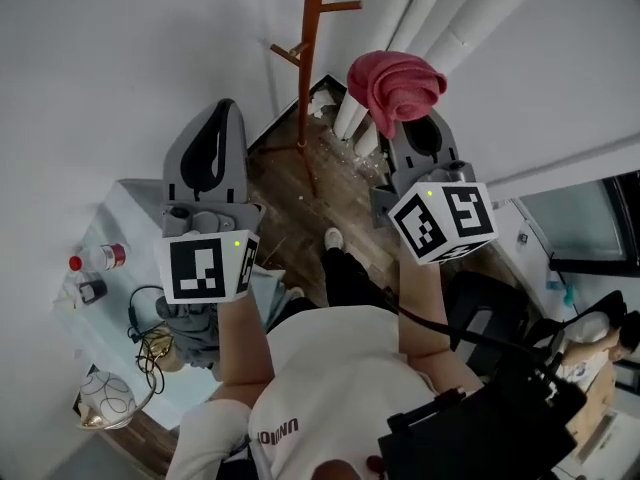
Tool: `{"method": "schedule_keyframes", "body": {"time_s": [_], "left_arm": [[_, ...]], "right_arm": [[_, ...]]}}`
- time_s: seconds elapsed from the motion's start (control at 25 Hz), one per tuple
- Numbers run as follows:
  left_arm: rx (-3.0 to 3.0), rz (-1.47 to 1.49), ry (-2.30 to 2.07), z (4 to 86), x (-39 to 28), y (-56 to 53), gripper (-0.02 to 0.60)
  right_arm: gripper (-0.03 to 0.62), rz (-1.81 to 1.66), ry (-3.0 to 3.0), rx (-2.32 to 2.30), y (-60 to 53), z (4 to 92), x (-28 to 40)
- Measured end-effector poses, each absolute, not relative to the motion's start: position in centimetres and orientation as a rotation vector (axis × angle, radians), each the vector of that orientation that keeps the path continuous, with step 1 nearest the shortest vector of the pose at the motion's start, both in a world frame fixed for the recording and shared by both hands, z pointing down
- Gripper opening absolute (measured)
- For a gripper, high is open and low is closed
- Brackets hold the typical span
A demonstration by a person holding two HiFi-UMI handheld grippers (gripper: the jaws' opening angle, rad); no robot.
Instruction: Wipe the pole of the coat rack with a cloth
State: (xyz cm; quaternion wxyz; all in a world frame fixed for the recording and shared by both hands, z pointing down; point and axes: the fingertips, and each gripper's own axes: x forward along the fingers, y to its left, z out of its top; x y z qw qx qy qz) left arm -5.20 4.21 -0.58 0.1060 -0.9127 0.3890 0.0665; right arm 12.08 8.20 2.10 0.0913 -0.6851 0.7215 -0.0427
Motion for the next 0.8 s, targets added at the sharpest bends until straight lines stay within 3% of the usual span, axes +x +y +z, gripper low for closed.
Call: {"method": "schedule_keyframes", "body": {"time_s": [0.8], "left_arm": [[-2.655,0.117,1.452,5.9,-0.9,-1.7,0.012]], "right_arm": [[0.048,-0.191,2.379,-1.943,-2.2,8.8,17.4]]}}
